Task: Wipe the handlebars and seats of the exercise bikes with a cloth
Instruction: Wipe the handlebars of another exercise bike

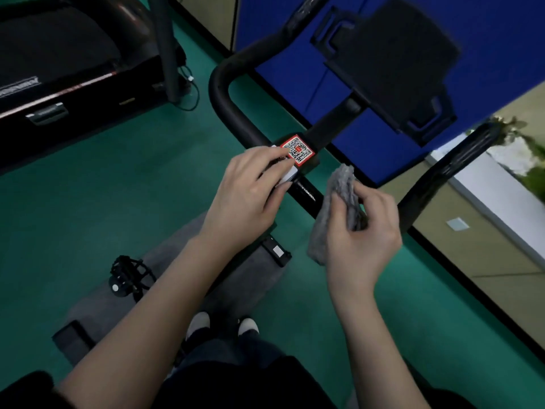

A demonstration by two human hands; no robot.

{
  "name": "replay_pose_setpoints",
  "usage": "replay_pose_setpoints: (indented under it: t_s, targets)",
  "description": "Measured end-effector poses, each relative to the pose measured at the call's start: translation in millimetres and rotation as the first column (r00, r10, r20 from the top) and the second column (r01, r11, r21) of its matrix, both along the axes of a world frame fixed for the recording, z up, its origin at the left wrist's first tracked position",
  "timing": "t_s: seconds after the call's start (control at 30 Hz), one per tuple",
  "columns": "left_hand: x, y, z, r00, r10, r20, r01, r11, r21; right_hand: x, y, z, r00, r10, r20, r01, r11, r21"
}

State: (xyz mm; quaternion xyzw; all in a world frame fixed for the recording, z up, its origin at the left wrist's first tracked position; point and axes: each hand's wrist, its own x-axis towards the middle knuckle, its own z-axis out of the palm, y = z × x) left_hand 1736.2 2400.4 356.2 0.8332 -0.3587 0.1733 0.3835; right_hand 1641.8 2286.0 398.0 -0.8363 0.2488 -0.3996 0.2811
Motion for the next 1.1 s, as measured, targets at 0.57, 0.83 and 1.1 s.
replay_pose_setpoints:
  t_s: [0.57,0.83,1.1]
  targets:
    - [27,1,-16,0.977,-0.215,-0.001,0.212,0.962,-0.17,37,22,-18,0.971,-0.222,-0.084,0.217,0.974,-0.072]
    - [28,0,-22,0.979,-0.206,0.014,0.204,0.96,-0.194,58,16,-4,0.96,-0.18,-0.216,0.18,0.984,-0.019]
    - [27,-1,-19,0.983,-0.181,0.007,0.179,0.969,-0.173,43,-25,20,0.849,-0.033,-0.527,0.096,0.991,0.092]
